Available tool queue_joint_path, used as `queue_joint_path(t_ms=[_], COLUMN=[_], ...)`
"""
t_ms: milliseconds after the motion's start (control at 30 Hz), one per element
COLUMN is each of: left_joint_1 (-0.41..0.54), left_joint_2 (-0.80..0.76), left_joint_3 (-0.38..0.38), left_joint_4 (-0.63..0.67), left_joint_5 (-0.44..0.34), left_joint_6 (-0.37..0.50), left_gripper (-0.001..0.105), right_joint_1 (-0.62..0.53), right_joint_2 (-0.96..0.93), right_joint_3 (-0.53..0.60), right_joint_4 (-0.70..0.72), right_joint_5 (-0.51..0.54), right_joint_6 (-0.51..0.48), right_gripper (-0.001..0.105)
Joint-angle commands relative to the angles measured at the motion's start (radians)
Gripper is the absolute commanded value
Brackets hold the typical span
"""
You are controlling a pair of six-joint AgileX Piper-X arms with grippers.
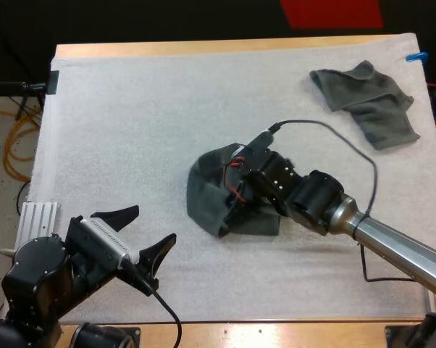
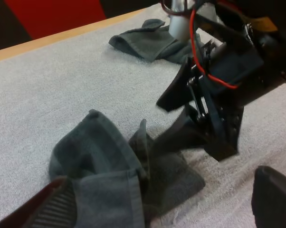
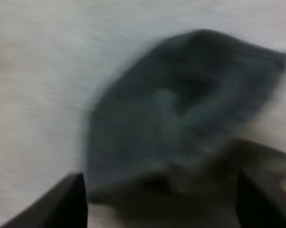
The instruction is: Pick towel from pile fold and stack
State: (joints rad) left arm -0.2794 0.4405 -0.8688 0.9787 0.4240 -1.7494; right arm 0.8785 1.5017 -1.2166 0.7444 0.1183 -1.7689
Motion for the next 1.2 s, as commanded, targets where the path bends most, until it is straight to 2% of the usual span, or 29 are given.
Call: queue_joint_path(t_ms=[0, 67, 300, 467, 633, 700, 833, 933, 1167], left_joint_1=[-0.005, -0.005, -0.005, -0.005, -0.005, -0.005, -0.005, -0.005, -0.005], left_joint_2=[0.001, 0.001, 0.001, 0.001, 0.001, 0.001, 0.001, 0.001, 0.001], left_joint_3=[-0.006, -0.006, -0.006, -0.006, -0.006, -0.006, -0.006, 0.001, 0.074], left_joint_4=[-0.004, -0.004, -0.004, -0.004, -0.004, -0.004, -0.004, -0.004, -0.004], left_joint_5=[-0.003, -0.003, -0.003, -0.003, -0.003, -0.003, -0.018, -0.067, -0.085], left_joint_6=[-0.004, -0.004, -0.004, -0.004, -0.004, -0.004, -0.004, -0.004, -0.004], left_gripper=[0.073, 0.073, 0.073, 0.073, 0.073, 0.073, 0.073, 0.073, 0.073], right_joint_1=[-0.01, -0.028, -0.15, -0.296, -0.388, -0.411, -0.445, -0.445, -0.445], right_joint_2=[-0.012, -0.012, -0.01, 0.037, 0.125, 0.16, 0.25, 0.301, 0.393], right_joint_3=[-0.008, -0.008, 0.0, 0.001, 0.001, 0.001, 0.001, 0.001, 0.001], right_joint_4=[0.007, 0.015, 0.051, 0.046, 0.04, 0.033, 0.001, -0.045, -0.188], right_joint_5=[0.065, 0.103, 0.092, -0.087, -0.112, -0.156, -0.291, -0.371, -0.516], right_joint_6=[-0.016, -0.016, -0.016, 0.006, 0.043, 0.063, 0.151, 0.233, 0.429], right_gripper=[0.063, 0.063, 0.063, 0.063, 0.063, 0.063, 0.063, 0.063, 0.063])
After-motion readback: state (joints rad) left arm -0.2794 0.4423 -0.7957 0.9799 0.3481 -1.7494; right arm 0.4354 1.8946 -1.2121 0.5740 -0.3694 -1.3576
